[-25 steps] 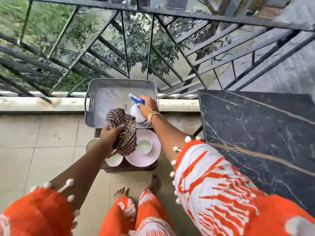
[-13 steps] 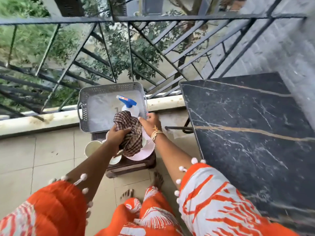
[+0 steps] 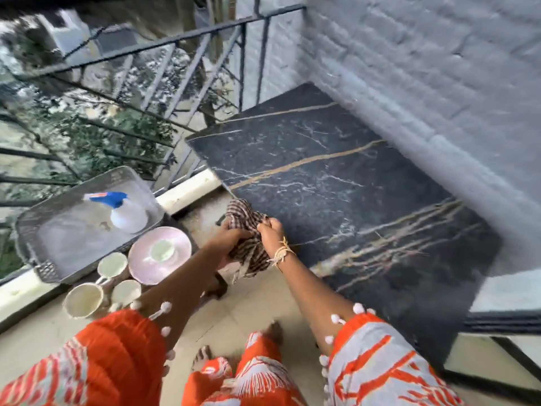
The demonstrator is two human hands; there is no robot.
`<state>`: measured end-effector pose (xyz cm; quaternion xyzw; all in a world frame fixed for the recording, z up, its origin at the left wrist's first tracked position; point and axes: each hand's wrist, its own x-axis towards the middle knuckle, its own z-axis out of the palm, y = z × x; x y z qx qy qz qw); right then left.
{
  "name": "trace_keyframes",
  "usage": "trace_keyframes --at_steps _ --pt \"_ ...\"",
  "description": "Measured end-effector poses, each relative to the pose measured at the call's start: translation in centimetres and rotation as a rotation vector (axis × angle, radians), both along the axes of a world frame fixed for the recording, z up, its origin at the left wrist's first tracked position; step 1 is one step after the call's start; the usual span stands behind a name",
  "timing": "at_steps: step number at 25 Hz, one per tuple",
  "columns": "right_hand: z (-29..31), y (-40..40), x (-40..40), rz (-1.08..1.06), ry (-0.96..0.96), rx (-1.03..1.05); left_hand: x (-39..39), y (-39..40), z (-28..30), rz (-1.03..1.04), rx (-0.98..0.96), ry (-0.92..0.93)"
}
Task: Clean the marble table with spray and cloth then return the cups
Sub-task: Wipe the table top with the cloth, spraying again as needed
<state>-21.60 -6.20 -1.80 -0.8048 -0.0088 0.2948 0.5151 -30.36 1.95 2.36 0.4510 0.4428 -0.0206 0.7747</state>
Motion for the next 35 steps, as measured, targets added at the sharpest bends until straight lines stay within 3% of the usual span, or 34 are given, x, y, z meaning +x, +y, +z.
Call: trace_keyframes --at_steps 4,10,13,15,17,20,23,26,29,33,35 --pt "0.9 -7.0 5.2 -0.086 -0.063 -0.065 5.9 -6.1 1.0 -0.150 -0.009 0.027" --pt "3.6 -16.0 12.6 -0.013 -0.187 -0.215 12.9 -13.1 0.4 -0.153 0.113 0.077" --pt "4.3 -18.6 15.4 0.140 -0.412 -0.409 15.3 -15.1 0.7 -0.154 0.195 0.059" --pt "4.0 -19.6 16.5 0.309 -0.614 -0.654 16.0 -15.3 0.5 -0.213 0.493 0.134" --pt "3.3 -19.7 16.8 0.442 -0.706 -0.698 16.0 -14.5 -0.2 -0.312 0.827 0.241" --pt "1.3 -19.1 16.3 0.699 -0.701 -0.675 15.7 -12.3 -1.1 -0.436 1.029 0.227" --pt "-1.1 -19.2 15.9 0.793 -0.743 -0.745 16.5 -9.3 -2.2 -0.650 1.224 0.276" --pt "-2.3 -19.1 17.2 0.773 -0.780 -0.810 17.6 -6.0 -3.4 -0.902 1.370 0.376" --pt "-2.5 -19.5 21.4 0.578 -0.698 -0.893 18.1 -3.4 -4.9 -1.086 1.389 0.403" --pt "-2.1 -19.3 26.6 0.270 -0.503 -0.983 17.3 -2.2 -7.0 -1.170 1.498 0.374" --pt "-1.8 -18.1 26.0 0.232 -0.481 -0.987 16.6 -2.2 -7.6 -1.167 1.529 0.356"
